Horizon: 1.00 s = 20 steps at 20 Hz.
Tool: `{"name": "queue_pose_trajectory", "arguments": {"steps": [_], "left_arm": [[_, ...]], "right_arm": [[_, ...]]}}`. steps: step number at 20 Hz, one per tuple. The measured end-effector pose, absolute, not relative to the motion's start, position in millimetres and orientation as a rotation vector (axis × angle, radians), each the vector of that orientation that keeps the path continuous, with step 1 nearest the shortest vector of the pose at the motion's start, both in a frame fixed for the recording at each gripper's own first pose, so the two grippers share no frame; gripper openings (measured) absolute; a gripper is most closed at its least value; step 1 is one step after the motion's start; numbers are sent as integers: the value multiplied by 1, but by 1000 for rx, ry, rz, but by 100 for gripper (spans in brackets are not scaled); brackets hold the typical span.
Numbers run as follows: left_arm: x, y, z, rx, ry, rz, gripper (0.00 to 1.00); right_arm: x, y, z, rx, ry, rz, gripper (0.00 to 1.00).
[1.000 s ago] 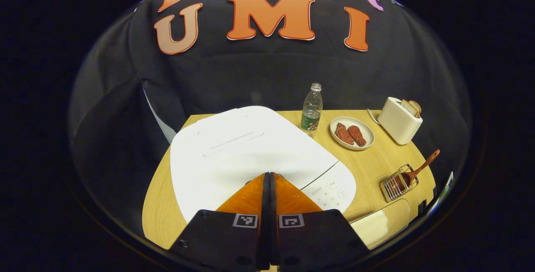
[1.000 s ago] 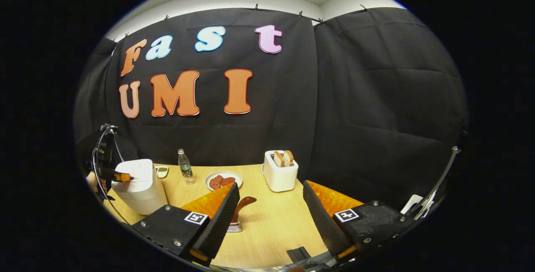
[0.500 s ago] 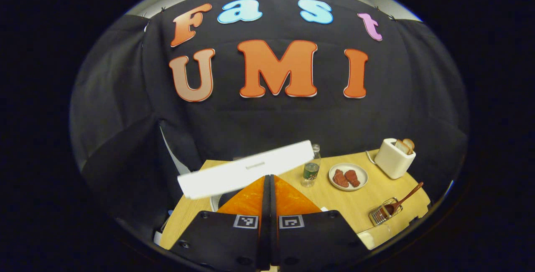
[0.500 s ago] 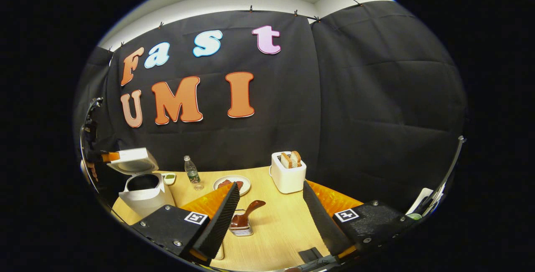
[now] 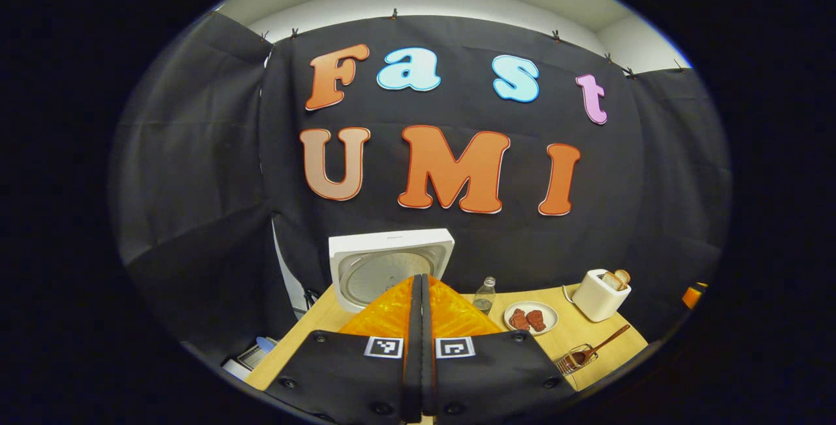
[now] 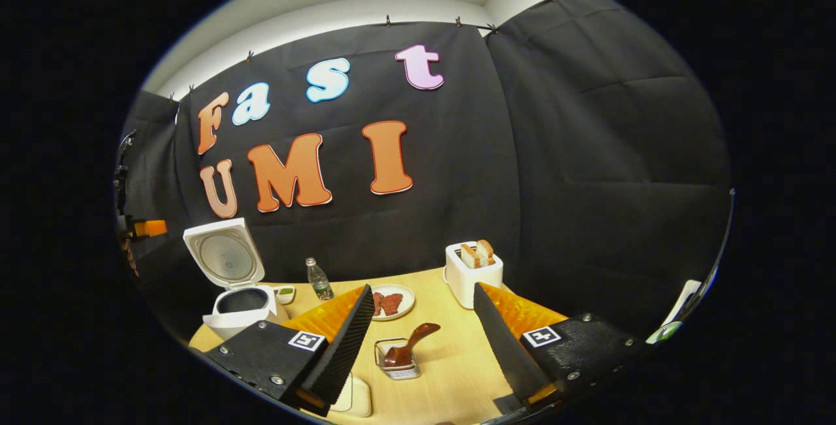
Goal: Close the left gripper, press the button to open the rice cooker; take a wooden spoon from the chopstick holder with the right hand, scoop a spoonful of rice and pour it into the rice cooker, then put the wooden spoon back into the chopstick holder.
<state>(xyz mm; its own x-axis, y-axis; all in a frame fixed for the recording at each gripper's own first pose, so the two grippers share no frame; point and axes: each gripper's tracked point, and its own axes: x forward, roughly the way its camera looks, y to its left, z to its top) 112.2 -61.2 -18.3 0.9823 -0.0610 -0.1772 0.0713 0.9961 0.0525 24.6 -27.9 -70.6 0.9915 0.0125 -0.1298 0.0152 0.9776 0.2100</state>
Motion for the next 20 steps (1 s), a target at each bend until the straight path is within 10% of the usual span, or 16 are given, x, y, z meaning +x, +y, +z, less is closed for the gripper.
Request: {"name": "queue_pose_trajectory", "arguments": {"steps": [13, 16, 18, 20], "left_arm": [[43, -10, 42, 50, 27, 136, 6], [27, -6, 44, 64, 26, 165, 45], [17, 6, 44, 69, 25, 218, 34], [11, 9, 43, 69, 22, 237, 62]], "right_arm": [[93, -21, -160, 401, 218, 43, 95], [107, -14, -187, 450, 276, 56, 95], [113, -6, -203, 488, 308, 62, 95], [118, -3, -219, 518, 338, 64, 95]]}}
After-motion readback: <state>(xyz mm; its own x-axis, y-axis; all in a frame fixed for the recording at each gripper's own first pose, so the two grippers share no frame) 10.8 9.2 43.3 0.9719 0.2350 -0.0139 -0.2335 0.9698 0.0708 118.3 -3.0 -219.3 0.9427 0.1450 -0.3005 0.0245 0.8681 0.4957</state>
